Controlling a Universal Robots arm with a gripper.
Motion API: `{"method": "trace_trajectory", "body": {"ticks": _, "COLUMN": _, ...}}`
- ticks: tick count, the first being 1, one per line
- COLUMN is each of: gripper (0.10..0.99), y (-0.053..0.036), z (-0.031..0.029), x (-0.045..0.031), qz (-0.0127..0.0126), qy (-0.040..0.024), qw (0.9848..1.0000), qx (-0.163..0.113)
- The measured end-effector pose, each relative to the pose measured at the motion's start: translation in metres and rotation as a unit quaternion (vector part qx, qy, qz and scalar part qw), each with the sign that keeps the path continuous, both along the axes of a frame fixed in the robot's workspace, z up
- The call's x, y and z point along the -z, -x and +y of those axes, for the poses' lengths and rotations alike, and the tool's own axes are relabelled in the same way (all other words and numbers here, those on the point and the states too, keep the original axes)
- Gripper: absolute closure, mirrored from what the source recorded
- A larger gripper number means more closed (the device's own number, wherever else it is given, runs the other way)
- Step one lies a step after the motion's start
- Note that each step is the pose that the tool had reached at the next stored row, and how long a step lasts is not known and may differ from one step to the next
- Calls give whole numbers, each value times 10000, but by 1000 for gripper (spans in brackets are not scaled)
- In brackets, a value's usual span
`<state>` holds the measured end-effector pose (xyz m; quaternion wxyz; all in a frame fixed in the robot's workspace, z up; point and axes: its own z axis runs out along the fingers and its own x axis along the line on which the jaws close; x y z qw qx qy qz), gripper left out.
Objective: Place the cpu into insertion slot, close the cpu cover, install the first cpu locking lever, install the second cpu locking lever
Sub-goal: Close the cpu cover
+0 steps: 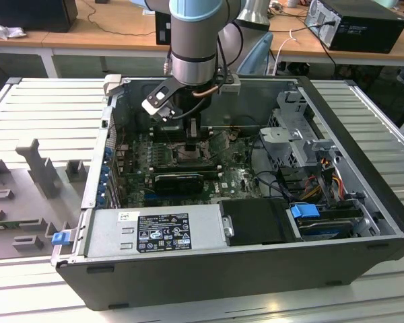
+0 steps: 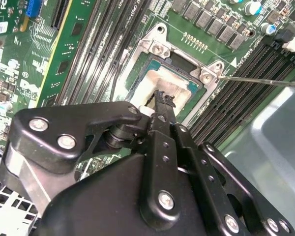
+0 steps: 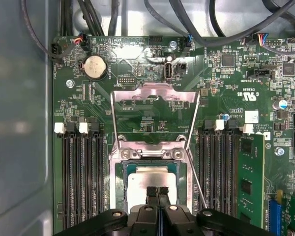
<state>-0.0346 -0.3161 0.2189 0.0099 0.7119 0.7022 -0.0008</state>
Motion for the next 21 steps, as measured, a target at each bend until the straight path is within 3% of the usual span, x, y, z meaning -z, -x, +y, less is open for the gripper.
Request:
{"method": "trace_trajectory", "body": {"ticks": 3, "gripper": 980, "y": -4, "z": 0, "x": -9, "qz": 18, "qy": -63, "qw": 10000, "qx": 0}}
{"method": "trace_trajectory", "body": {"ticks": 8, "gripper": 980, "y": -5, "z": 2, "x": -136, "qz": 17, "qy": -69, "qw": 10000, "qx": 0}}
{"method": "trace_trajectory", "body": {"ticks": 11, "gripper": 980, "y": -4, "z": 8, "x": -340, "qz": 17, "qy": -69, "qw": 10000, "qx": 0}}
{"method": "trace_trajectory", "body": {"ticks": 12, "gripper": 980, "y": -4, "z": 8, "x": -377, "qz": 17, "qy": -69, "qw": 10000, "qx": 0}}
{"method": "trace_trajectory", "body": {"ticks": 21, "gripper": 980, "y": -17, "z": 9, "x": -408, "qz": 17, "qy": -69, "qw": 10000, "qx": 0}}
